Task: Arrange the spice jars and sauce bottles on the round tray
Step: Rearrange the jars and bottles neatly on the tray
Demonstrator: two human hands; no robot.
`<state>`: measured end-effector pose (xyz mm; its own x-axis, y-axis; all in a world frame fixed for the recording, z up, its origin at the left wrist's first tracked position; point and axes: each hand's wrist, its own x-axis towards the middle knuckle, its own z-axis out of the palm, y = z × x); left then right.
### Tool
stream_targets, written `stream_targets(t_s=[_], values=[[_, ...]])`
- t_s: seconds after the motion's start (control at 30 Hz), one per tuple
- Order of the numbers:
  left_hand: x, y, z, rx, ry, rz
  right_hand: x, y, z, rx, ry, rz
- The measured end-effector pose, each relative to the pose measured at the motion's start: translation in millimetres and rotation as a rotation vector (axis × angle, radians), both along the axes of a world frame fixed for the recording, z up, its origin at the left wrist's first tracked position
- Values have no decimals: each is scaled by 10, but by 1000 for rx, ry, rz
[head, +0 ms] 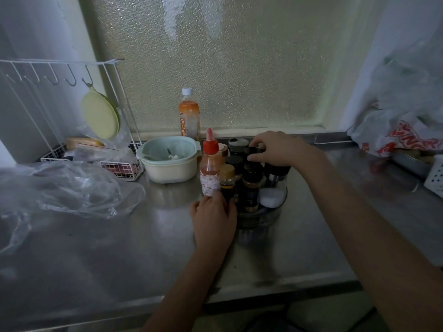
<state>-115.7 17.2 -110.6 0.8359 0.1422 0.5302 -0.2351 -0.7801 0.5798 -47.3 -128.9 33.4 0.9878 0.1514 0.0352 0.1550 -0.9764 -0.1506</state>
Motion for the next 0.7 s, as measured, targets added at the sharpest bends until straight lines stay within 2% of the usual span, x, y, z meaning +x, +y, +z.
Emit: stream_targets(t_s=[0.1, 0.17, 0.27, 0.4, 0.47, 0.53, 0.7], values=[[28, 37, -22, -41, 21, -26, -17, 56, -6, -123, -46, -99], [18, 38, -20, -44, 0, -40, -22, 69, 35, -129, -35, -98], [1, 24, -6, -55, -42, -38, -50, 50, 66, 20, 11, -37], [-17, 12, 39, -126, -22, -13, -93, 49, 78, 308, -155, -48], [-32, -1, 43, -188, -44, 3, -66, 69, 92, 253, -125, -31], [-28, -6, 24, -208, -55, 13, -46, 110, 70, 94, -31, -35], [32, -6, -17, -105, 11, 24, -25, 160, 109, -33, -38, -80]])
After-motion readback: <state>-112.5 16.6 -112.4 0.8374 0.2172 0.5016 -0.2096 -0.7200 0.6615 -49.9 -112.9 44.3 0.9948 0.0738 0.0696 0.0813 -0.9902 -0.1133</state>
